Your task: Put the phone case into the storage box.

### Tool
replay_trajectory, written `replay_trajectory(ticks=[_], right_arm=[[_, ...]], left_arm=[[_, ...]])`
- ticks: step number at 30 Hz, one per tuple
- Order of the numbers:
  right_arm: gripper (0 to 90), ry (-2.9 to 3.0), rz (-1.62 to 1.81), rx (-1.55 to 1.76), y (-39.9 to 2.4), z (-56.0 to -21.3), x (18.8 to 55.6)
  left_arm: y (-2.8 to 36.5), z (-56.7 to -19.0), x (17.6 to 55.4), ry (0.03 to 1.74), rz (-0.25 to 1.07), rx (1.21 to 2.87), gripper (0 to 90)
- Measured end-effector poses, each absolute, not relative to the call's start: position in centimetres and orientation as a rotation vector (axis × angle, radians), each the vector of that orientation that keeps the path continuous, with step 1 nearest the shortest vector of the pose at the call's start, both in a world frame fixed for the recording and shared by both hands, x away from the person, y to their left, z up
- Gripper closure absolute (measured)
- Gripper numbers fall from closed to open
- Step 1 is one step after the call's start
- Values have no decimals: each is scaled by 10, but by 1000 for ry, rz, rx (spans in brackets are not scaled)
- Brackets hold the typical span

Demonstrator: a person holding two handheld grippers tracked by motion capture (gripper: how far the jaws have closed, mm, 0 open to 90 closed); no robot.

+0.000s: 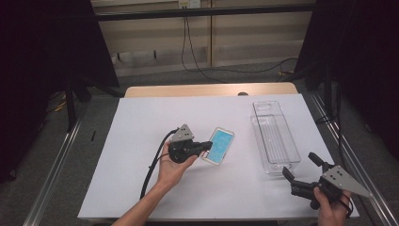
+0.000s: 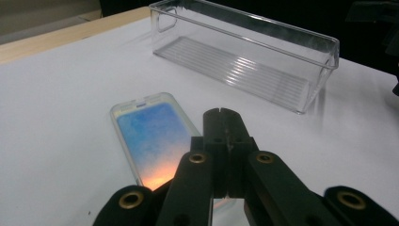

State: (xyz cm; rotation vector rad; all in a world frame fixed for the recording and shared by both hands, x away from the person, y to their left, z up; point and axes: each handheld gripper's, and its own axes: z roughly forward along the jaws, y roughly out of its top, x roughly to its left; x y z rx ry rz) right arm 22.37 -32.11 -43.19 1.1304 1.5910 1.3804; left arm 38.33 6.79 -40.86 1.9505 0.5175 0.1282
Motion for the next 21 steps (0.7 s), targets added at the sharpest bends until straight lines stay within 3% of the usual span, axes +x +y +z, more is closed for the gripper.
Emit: replay_trajectory(ticks=[21], right_arm=[[0,1596,1377,1129,-321,-432,223]], left_arm=[[36,-427,390,569,-60,2158,900]])
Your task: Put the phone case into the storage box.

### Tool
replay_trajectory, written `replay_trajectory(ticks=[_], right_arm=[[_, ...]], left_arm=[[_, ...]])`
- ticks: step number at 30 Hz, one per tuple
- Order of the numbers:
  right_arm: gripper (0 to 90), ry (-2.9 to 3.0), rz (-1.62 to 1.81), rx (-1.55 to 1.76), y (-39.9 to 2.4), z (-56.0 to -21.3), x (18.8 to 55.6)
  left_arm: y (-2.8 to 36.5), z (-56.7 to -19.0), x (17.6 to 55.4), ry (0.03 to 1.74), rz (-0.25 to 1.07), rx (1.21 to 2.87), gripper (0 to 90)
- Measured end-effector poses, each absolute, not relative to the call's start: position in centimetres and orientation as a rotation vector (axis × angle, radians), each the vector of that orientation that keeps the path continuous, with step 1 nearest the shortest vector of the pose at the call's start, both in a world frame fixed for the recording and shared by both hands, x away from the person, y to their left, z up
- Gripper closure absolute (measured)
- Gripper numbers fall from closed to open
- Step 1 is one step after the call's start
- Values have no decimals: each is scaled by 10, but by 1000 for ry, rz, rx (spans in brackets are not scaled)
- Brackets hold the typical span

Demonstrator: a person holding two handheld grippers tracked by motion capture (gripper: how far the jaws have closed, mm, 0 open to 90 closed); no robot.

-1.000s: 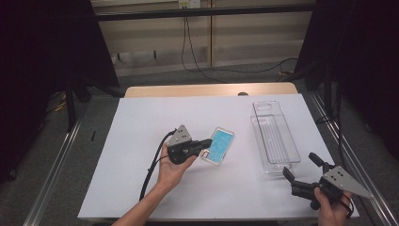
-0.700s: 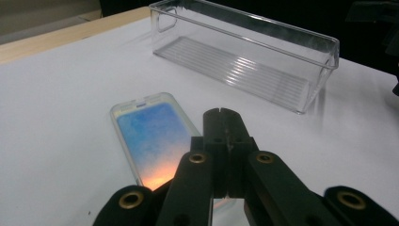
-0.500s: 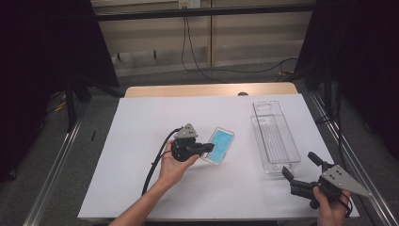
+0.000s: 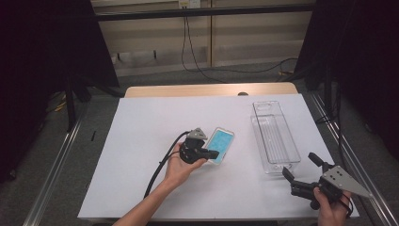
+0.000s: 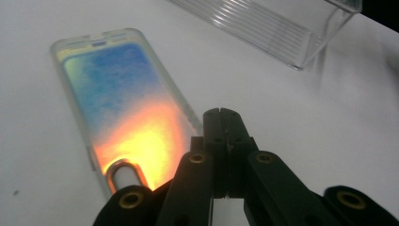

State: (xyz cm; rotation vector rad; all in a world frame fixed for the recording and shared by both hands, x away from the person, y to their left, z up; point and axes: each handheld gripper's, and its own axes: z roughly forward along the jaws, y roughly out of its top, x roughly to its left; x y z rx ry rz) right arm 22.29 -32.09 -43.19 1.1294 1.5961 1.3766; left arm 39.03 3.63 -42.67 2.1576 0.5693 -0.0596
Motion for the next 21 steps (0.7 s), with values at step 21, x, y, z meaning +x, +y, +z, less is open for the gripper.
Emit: replay_trajectory(ticks=[21], right_arm=[[0,1596,1383,1124,-321,-432,221]], left_arm=[[14,-445,387,620,-134,2206,900]])
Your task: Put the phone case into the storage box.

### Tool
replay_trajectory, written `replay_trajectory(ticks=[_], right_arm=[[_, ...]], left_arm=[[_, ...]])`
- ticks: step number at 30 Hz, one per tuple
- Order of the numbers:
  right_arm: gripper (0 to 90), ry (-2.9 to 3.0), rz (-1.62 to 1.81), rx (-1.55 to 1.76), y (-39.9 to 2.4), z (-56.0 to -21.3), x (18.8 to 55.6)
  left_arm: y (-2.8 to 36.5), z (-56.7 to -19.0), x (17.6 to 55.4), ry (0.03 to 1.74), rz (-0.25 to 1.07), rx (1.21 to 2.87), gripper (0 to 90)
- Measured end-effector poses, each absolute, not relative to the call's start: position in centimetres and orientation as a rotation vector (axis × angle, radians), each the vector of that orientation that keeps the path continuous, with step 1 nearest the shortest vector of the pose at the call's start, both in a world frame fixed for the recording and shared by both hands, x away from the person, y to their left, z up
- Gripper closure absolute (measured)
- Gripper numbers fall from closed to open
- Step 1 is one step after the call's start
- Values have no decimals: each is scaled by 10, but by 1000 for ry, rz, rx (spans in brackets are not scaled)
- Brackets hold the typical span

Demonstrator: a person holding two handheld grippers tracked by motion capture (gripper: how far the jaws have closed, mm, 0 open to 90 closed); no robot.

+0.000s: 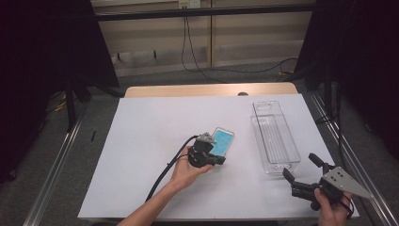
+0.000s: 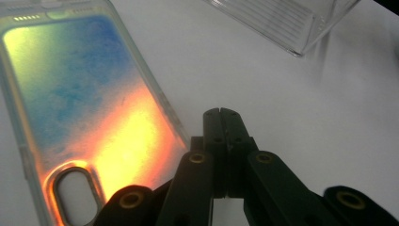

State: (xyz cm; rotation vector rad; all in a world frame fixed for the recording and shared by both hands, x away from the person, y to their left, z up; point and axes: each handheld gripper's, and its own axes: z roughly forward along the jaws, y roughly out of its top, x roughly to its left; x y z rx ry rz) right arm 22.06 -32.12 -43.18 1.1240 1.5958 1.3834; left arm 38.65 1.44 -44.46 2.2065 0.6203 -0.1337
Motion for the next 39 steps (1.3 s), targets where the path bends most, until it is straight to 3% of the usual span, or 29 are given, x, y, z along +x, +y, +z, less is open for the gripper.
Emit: replay_trajectory(ticks=[39], right_arm=[[0,1582,1384,1134,-324,-432,216]], left_arm=[[16,-454,391,664,-173,2248,900]])
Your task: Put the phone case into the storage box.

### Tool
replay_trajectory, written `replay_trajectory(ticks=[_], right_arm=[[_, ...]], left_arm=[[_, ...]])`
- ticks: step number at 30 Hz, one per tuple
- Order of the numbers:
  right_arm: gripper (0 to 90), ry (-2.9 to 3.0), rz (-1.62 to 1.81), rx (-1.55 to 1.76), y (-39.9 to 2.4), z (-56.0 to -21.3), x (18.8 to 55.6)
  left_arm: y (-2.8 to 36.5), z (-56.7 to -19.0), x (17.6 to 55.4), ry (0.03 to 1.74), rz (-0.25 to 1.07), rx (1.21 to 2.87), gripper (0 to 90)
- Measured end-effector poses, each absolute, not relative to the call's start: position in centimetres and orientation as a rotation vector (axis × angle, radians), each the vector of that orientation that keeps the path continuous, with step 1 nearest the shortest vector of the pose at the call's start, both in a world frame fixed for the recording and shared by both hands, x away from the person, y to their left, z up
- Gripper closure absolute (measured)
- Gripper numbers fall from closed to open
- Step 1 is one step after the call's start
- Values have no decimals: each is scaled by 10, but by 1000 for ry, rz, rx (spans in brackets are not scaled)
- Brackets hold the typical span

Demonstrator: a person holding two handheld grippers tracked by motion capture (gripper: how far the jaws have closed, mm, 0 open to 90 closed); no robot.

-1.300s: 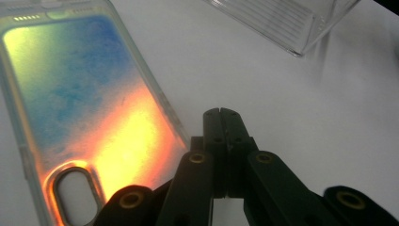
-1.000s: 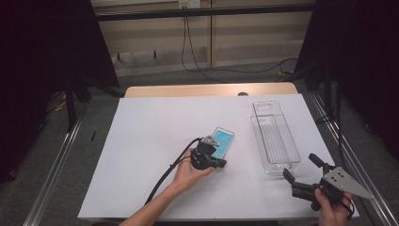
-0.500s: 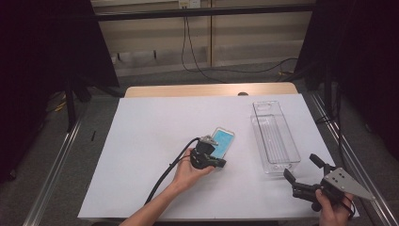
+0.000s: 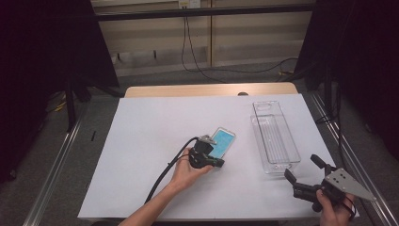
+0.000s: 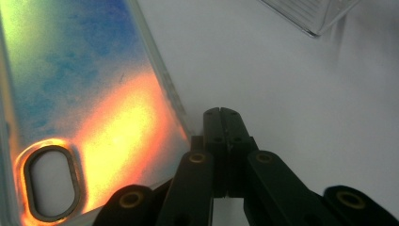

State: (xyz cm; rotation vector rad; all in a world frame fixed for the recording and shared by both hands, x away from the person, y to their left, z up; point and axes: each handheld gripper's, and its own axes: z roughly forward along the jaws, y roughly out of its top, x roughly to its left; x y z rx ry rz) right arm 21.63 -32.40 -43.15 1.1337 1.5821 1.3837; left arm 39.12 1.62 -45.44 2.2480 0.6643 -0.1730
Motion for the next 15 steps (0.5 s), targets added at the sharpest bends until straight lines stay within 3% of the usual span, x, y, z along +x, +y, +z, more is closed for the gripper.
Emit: replay_trajectory(ticks=[15], right_arm=[[0,1582,1384,1132,-324,-431,216]], left_arm=[[22,-453,395,673,-186,2262,900]])
